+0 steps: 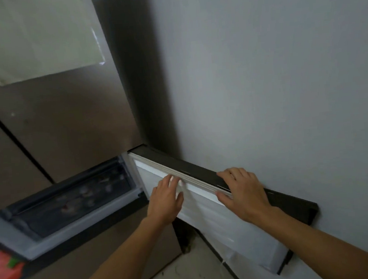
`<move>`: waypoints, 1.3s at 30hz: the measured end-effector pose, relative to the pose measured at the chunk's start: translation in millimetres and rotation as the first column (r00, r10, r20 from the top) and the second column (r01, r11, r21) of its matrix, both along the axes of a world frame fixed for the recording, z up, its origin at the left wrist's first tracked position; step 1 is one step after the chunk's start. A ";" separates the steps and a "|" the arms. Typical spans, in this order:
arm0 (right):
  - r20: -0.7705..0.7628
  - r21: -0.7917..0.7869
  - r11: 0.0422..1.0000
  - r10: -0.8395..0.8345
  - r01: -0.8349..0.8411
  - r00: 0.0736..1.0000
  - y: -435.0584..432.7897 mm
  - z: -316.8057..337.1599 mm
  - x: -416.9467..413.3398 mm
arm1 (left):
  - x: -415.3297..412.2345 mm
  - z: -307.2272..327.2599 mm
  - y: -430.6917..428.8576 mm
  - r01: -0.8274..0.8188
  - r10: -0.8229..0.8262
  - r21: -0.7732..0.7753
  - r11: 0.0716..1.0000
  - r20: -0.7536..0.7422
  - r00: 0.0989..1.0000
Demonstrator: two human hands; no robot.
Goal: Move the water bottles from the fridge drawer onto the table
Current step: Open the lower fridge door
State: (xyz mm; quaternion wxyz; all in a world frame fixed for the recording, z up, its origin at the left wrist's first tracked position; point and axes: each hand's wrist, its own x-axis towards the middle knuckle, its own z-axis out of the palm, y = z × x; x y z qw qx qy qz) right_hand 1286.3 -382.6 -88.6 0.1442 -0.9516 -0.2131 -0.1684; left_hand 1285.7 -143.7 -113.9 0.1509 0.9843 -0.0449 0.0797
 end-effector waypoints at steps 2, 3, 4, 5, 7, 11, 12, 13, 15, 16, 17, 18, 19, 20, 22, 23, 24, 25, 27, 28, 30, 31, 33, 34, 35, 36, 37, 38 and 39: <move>0.023 0.046 0.994 0.095 -0.096 0.995 33.1 7.8 8.4 | -8.0 -6.4 31.5 -0.075 0.075 -0.027 0.997 -0.024 0.997; 0.012 0.065 0.987 0.144 -0.145 0.989 52.5 10.9 11.6 | -12.9 -9.8 50.5 -0.112 0.111 -0.022 0.993 -0.043 0.993; -0.011 0.084 0.979 0.187 -0.186 0.982 72.5 12.5 14.1 | -18.4 -13.3 70.4 -0.146 0.145 -0.015 0.989 -0.065 0.987; -0.045 0.102 0.971 0.222 -0.216 0.974 92.8 12.7 16.1 | -24.5 -15.5 90.9 -0.187 0.185 -0.016 0.982 -0.093 0.978; -0.126 0.120 0.956 0.283 -0.268 0.951 135.2 7.3 21.4 | -36.9 -19.0 133.5 -0.291 0.280 -0.062 0.955 -0.141 0.950; -0.315 0.245 0.930 0.343 -0.273 0.885 225.9 -15.6 35.4 | -56.1 -31.6 220.7 -0.521 0.442 -0.337 0.784 -0.286 0.850; -0.374 0.301 0.924 0.342 -0.236 0.862 248.9 -23.8 41.5 | -58.9 -35.5 241.2 -0.562 0.468 -0.410 0.718 -0.314 0.826; -0.439 0.359 0.916 0.337 -0.181 0.833 271.8 -33.8 50.0 | -60.3 -39.6 260.7 -0.600 0.495 -0.482 0.638 -0.340 0.799; -0.568 0.454 0.889 0.339 -0.058 0.750 316.7 -53.7 69.1 | -61.4 -49.3 296.3 -0.659 0.537 -0.638 0.399 -0.419 0.732; -0.620 0.497 0.867 0.345 0.014 0.705 337.2 -61.9 78.8 | -60.4 -54.6 313.0 -0.673 0.543 -0.693 0.256 -0.473 0.694; -0.665 0.542 0.835 0.353 0.100 0.659 356.2 -69.1 88.2 | -58.8 -60.2 330.1 -0.677 0.537 -0.726 0.121 -0.526 0.660; -0.708 0.577 0.792 0.364 0.200 0.606 373.3 -75.0 96.6 | -56.4 -66.1 346.7 -0.675 0.527 -0.738 0.001 -0.573 0.628; -0.749 0.597 0.740 0.378 0.309 0.544 388.8 -81.4 104.6 | -54.0 -71.6 362.8 -0.667 0.514 -0.738 -0.103 -0.613 0.599; -0.782 0.599 0.688 0.393 0.409 0.484 402.2 -87.1 111.2 | -51.7 -76.4 377.2 -0.649 0.502 -0.737 -0.190 -0.641 0.581; -0.816 0.578 0.588 0.427 0.566 0.390 424.7 -97.1 124.6 | -45.5 -82.9 400.8 -0.594 0.481 -0.742 -0.311 -0.662 0.575; -0.819 0.565 0.530 0.451 0.632 0.354 434.4 -101.8 132.2 | -42.0 -83.3 408.9 -0.559 0.468 -0.748 -0.357 -0.661 0.586; -0.812 0.556 0.461 0.478 0.692 0.335 443.5 -104.9 139.1 | -38.5 -83.3 417.1 -0.516 0.455 -0.759 -0.398 -0.651 0.607; -0.799 0.548 0.386 0.505 0.742 0.328 452.1 -107.3 146.4 | -33.6 -83.0 424.3 -0.469 0.446 -0.766 -0.440 -0.639 0.627; -0.756 0.529 0.214 0.558 0.821 0.342 467.3 -113.3 161.1 | -20.5 -86.4 438.4 -0.376 0.444 -0.776 -0.506 -0.609 0.658; -0.726 0.526 0.131 0.583 0.840 0.364 473.6 -116.6 167.8 | -13.2 -89.2 443.0 -0.333 0.448 -0.775 -0.537 -0.596 0.666; -0.653 0.520 -0.005 0.643 0.854 0.401 486.3 -125.0 181.1 | 0.0 -96.2 450.0 -0.231 0.475 -0.766 -0.599 -0.573 0.668; -0.595 0.504 -0.088 0.686 0.859 0.419 492.6 -129.0 187.1 | 5.4 -98.6 453.3 -0.170 0.486 -0.760 -0.628 -0.553 0.677; -0.428 0.415 -0.268 0.786 0.870 0.446 502.9 -132.6 194.3 | 15.8 -104.9 464.5 -0.058 0.472 -0.719 -0.692 -0.512 0.717; -0.355 0.377 -0.313 0.820 0.872 0.448 505.8 -133.0 195.2 | 20.5 -108.5 472.1 -0.002 0.455 -0.682 -0.732 -0.491 0.743; -0.318 0.361 -0.323 0.839 0.875 0.442 507.1 -135.3 196.4 | 24.7 -110.4 477.5 0.053 0.442 -0.636 -0.770 -0.471 0.763; -0.314 0.365 -0.309 0.848 0.878 0.428 506.9 -136.5 196.3 | 27.7 -112.2 481.4 0.097 0.434 -0.597 -0.796 -0.452 0.779; -0.331 0.378 -0.281 0.849 0.882 0.412 506.4 -138.3 196.8 | 29.2 -112.3 482.6 0.123 0.433 -0.577 -0.808 -0.438 0.788; -0.363 0.393 -0.243 0.845 0.887 0.392 505.0 -139.0 196.9 | 30.0 -110.9 480.8 0.133 0.437 -0.574 -0.808 -0.433 0.788; -0.402 0.404 -0.204 0.836 0.892 0.374 503.0 -137.8 196.8 | 30.2 -108.2 477.2 0.126 0.439 -0.583 -0.803 -0.434 0.787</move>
